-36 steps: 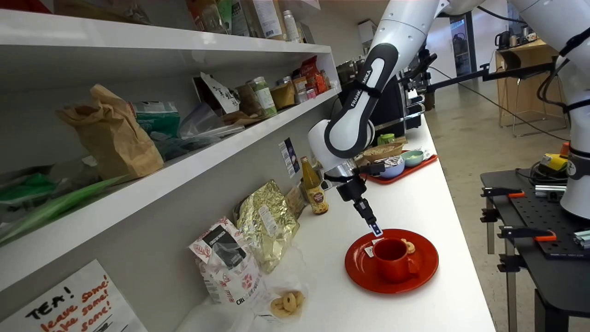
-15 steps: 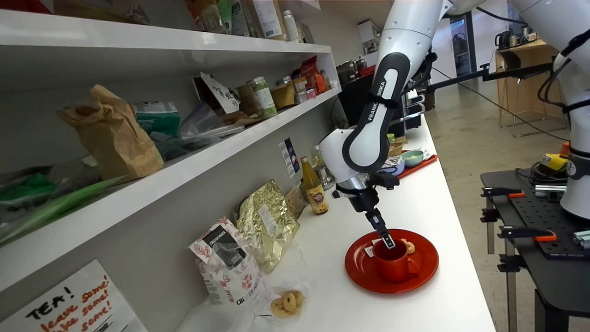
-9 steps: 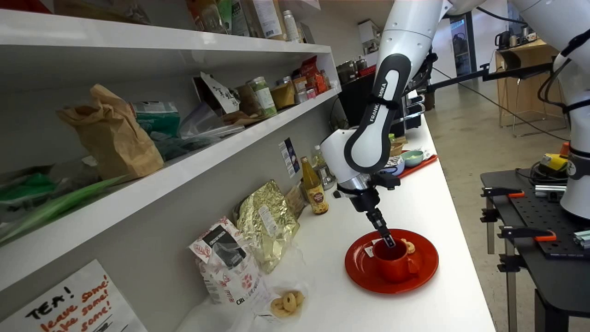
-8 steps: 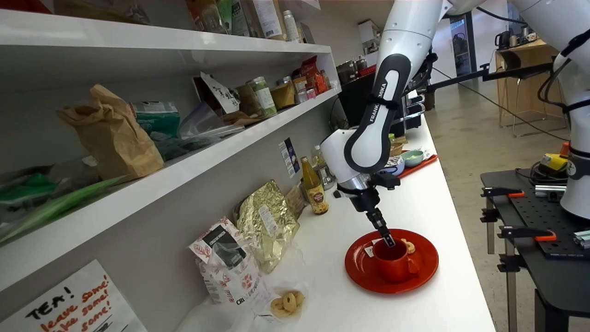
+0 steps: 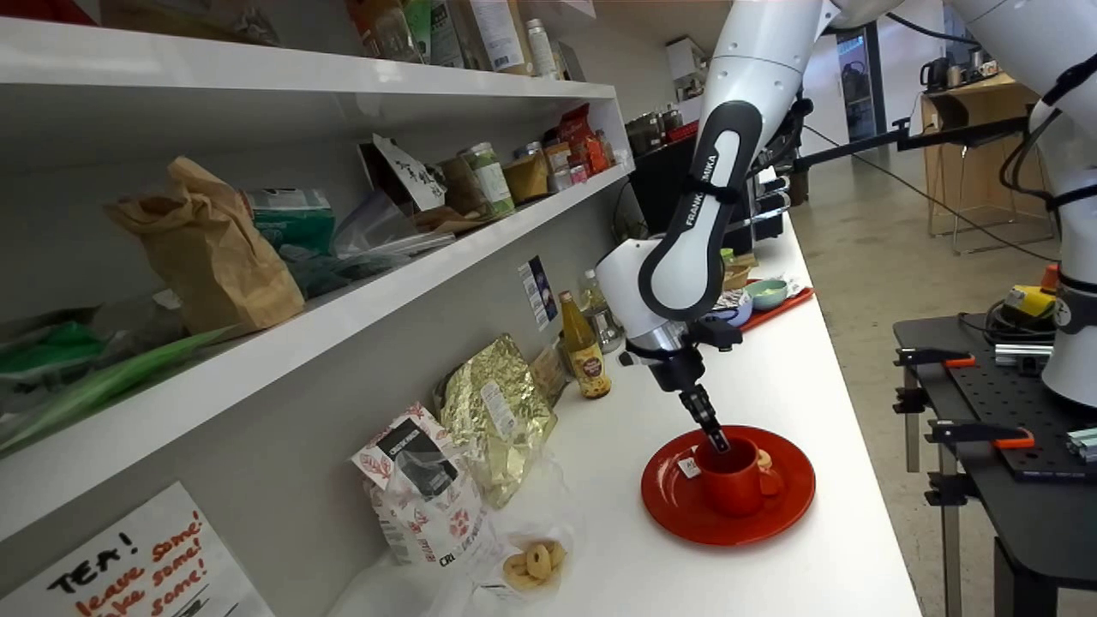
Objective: Remove the mug from the plate.
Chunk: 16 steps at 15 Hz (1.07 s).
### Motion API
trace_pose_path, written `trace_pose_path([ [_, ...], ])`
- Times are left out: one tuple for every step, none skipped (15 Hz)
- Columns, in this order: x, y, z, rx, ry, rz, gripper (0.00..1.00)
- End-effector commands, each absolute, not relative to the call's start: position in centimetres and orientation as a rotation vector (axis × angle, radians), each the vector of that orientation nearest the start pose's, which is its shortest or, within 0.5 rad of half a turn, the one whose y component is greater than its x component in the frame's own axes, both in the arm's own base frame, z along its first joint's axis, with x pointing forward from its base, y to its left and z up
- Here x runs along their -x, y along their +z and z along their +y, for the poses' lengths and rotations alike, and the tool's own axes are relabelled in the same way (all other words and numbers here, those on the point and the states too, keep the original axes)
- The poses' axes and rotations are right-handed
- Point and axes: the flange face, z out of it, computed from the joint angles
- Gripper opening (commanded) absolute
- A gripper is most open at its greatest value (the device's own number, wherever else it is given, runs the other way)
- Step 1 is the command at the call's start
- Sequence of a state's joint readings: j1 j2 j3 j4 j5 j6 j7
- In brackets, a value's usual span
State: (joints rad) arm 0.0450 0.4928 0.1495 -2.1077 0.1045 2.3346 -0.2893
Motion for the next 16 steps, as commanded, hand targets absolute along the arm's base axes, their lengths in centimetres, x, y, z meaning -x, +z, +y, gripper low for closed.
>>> trace_pose_path([
  [-54.3, 17.2, 10.6, 2.932, 0.359, -0.555, 0.02],
  [-54.5, 17.6, 10.3, 2.933, 0.349, -0.543, 0.02],
  [-54.6, 17.8, 10.2, 2.933, 0.342, -0.538, 0.02],
  [-54.8, 18.5, 10.2, 2.934, 0.323, -0.535, 0.02],
  [-55.0, 18.8, 10.3, 2.935, 0.311, -0.536, 0.02],
  [-55.1, 19.3, 10.5, 2.938, 0.295, -0.542, 0.02],
  [-55.3, 19.7, 10.9, 2.938, 0.282, -0.551, 0.02],
  [-55.4, 20.1, 11.4, 2.937, 0.271, -0.565, 0.02],
  [-55.5, 20.4, 12.0, 2.936, 0.262, -0.580, 0.02],
  [-56.2, 20.1, 11.7, 2.934, 0.253, -0.603, 0.02],
  [-56.2, 20.4, 12.7, 2.933, 0.246, -0.619, 0.02],
  [-56.3, 20.4, 13.5, 2.929, 0.246, -0.637, 0.02],
  [-56.5, 20.4, 14.3, 2.925, 0.244, -0.656, 0.02],
  [-56.6, 20.3, 15.2, 2.919, 0.246, -0.681, 0.02],
  [-56.6, 20.2, 16.1, 2.912, 0.245, -0.705, 0.02],
  [-56.5, 20.2, 17.1, 2.905, 0.244, -0.734, 0.02],
])
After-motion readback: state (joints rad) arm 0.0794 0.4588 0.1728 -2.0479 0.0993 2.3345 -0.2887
